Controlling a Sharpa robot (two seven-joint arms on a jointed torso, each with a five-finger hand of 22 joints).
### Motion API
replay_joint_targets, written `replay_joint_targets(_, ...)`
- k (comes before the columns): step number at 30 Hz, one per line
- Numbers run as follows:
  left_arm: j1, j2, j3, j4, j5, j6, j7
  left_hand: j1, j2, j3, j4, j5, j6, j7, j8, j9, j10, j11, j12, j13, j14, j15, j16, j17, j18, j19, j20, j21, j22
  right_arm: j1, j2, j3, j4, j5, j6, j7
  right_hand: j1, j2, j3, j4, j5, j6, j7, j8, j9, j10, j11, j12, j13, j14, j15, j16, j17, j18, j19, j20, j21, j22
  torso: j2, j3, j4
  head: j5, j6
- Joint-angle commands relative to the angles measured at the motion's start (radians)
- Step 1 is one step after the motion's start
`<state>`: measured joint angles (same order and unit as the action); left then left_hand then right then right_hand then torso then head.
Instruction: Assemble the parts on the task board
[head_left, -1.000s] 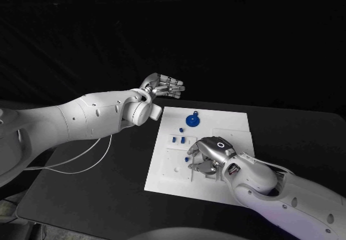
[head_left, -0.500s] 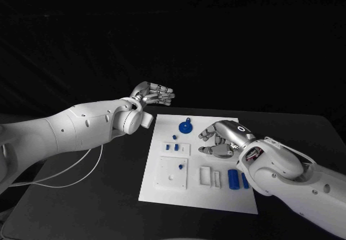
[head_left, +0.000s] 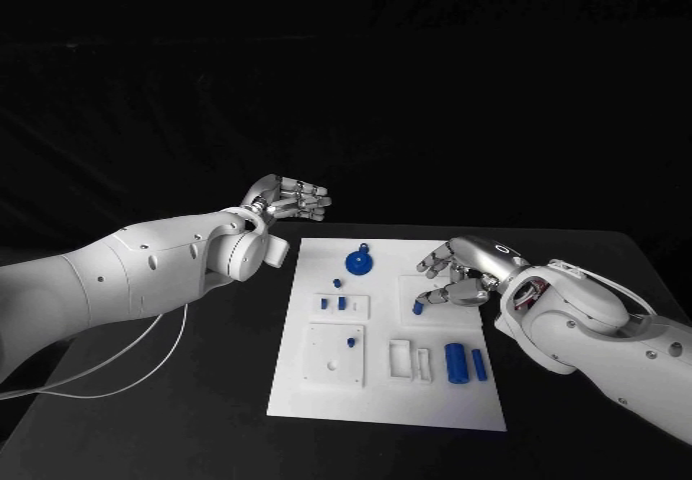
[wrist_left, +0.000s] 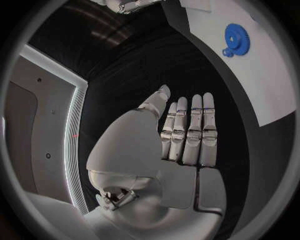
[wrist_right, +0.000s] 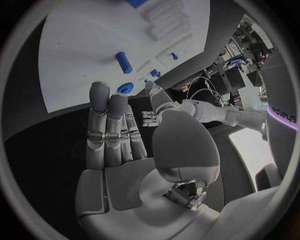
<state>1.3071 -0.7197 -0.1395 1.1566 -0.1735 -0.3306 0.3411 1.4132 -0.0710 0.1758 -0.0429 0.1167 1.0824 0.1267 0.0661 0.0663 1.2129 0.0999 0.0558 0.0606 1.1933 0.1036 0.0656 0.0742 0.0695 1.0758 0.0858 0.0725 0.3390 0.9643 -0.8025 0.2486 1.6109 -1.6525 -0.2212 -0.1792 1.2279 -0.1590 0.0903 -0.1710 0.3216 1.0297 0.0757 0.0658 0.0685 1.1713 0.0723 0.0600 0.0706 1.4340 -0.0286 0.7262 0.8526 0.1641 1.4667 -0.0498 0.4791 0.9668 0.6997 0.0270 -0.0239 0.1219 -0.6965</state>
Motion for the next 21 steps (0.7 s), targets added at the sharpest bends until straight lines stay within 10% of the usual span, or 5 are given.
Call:
replay_joint_targets(1, 0.000, 0.002, 0.000, 0.004, 0.007, 0.015, 0.011, 0.002, 0.007, -0.002, 0.006, 0.001, -0.005, 0.002, -0.003, -0.001, -0.008, 0.001, 0.002, -0.001, -0.005, -0.002, -0.004, -0.001, -0.004, -0.005, -0.003, 0.004, -0.001, 0.001, 0.000, 0.001, -0.006, -0.047, 0.091, 0.000, 0.026, -0.006, -0.033, 0.033, -0.006, -0.017, -0.009, -0.002, -0.001, -0.019, 0.005, 0.003, 0.002, -0.007, 0.008, 0.004, -0.005, 0.030, 0.025, 0.008, -0.014, -0.001, 0.000, -0.0012, 0.0010, -0.004, 0.001)
replay_joint_targets(11, -0.001, 0.000, 0.000, 0.006, 0.007, 0.016, 0.011, 0.002, 0.007, -0.002, 0.006, 0.001, -0.005, 0.002, -0.003, -0.001, -0.008, 0.001, 0.002, -0.001, -0.005, -0.002, -0.004, -0.001, -0.004, -0.005, -0.003, 0.004, -0.001, 0.000, 0.020, -0.007, -0.027, -0.111, 0.129, -0.021, 0.049, 0.000, -0.037, 0.054, -0.016, -0.002, -0.006, -0.002, -0.001, -0.004, 0.000, 0.002, 0.002, -0.005, 0.003, 0.008, -0.010, 0.028, 0.033, 0.005, -0.025, 0.006, 0.001, -0.0012, 0.0025, -0.005, 0.003)
replay_joint_targets(21, -0.001, -0.002, 0.000, 0.007, 0.007, 0.017, 0.012, 0.002, 0.007, -0.002, 0.006, 0.001, -0.005, 0.002, -0.003, -0.001, -0.008, 0.001, 0.002, -0.001, -0.005, -0.002, -0.004, -0.001, -0.004, -0.005, -0.003, 0.004, -0.001, -0.001, 0.056, -0.034, -0.057, -0.160, 0.102, -0.042, -0.001, 0.018, 0.123, -0.035, -0.075, 0.034, 0.003, -0.003, -0.002, 0.051, -0.016, 0.001, -0.004, 0.002, -0.007, 0.008, -0.010, 0.012, 0.038, -0.008, -0.011, 0.014, 0.001, -0.0012, 0.0010, -0.004, 0.001)
